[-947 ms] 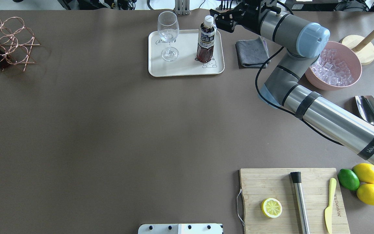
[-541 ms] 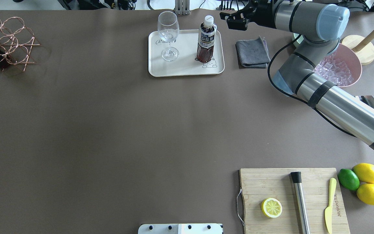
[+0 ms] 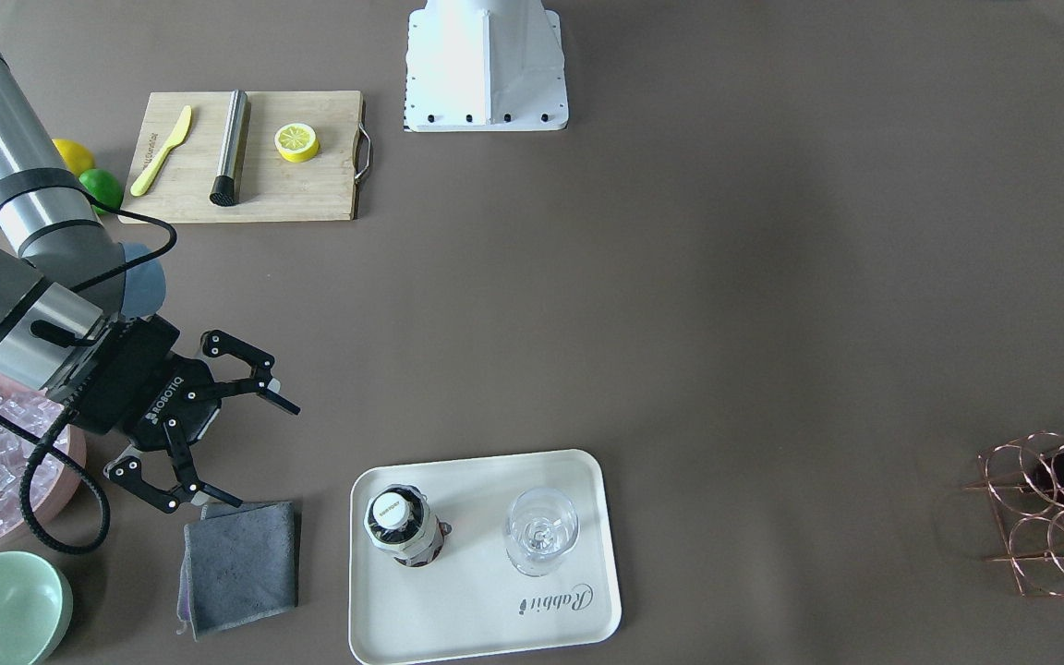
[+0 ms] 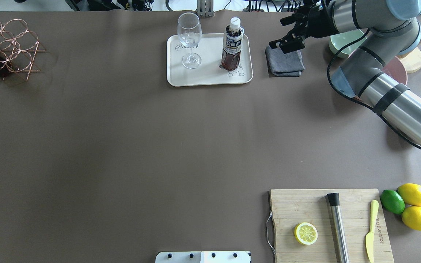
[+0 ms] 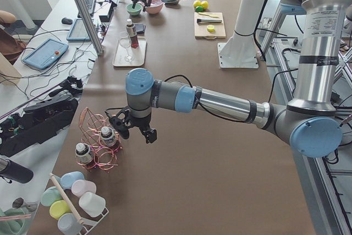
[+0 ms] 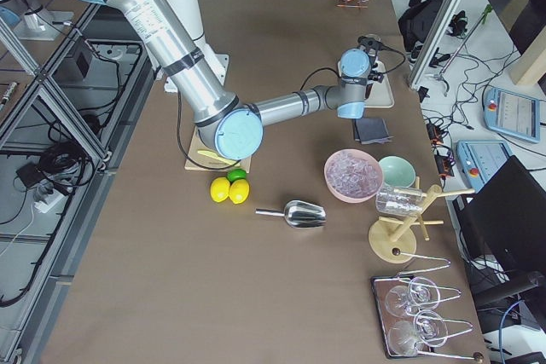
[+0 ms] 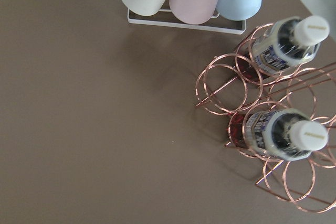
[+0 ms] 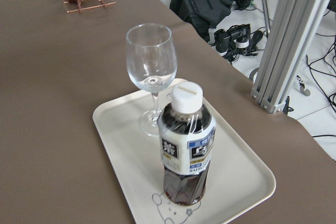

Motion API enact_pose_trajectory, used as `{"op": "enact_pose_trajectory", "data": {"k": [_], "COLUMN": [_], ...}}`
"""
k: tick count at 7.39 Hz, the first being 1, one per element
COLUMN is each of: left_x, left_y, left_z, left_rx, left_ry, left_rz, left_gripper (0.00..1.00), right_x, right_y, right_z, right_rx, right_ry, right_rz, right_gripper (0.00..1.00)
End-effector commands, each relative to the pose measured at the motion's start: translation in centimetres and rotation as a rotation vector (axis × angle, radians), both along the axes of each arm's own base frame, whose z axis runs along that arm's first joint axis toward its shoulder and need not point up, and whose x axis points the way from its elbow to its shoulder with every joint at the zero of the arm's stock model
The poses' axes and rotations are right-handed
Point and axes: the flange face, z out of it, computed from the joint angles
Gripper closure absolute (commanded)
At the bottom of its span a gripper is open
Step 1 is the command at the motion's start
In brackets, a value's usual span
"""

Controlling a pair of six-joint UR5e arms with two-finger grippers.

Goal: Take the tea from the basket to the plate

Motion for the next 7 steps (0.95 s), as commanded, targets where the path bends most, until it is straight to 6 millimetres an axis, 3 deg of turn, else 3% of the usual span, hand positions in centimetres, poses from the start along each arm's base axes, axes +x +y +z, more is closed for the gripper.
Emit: {"op": "enact_pose_trajectory", "data": {"k": [1, 2, 3, 5, 6, 7], "left_x": [-0.9, -1.2, -2.2, -1.7, -1.6, -1.6], "left_y": [2.5, 4.9, 6.7, 7.2, 7.5, 7.6], "left_z": [2.3, 4.4, 5.7, 6.7, 6.8, 6.7], "left_rx": [0.186, 0.251, 0.25, 0.311, 0.399, 0.469], "left_ry": [-0.024, -0.033, -0.033, -0.049, -0.065, -0.078], "left_rz": [0.225, 0.327, 0.317, 0.4, 0.496, 0.569], "left_gripper": [0.02, 0.02, 0.02, 0.02, 0.02, 0.02], "right_x": [3.1, 4.1, 5.6, 8.0, 10.1, 13.5], "right_y": [5.6, 7.6, 9.7, 13.3, 14.4, 16.9], "right_z": [3.0, 3.5, 4.9, 9.5, 13.3, 18.2], "right_rx": [0.193, 0.165, 0.063, -0.105, -0.207, -0.307], "right_ry": [0.202, 0.237, 0.262, 0.322, 0.354, 0.377], "right_rz": [-0.259, -0.341, -0.392, -0.405, -0.399, -0.373], "right_gripper": [0.01, 0.01, 0.01, 0.01, 0.01, 0.01]}}
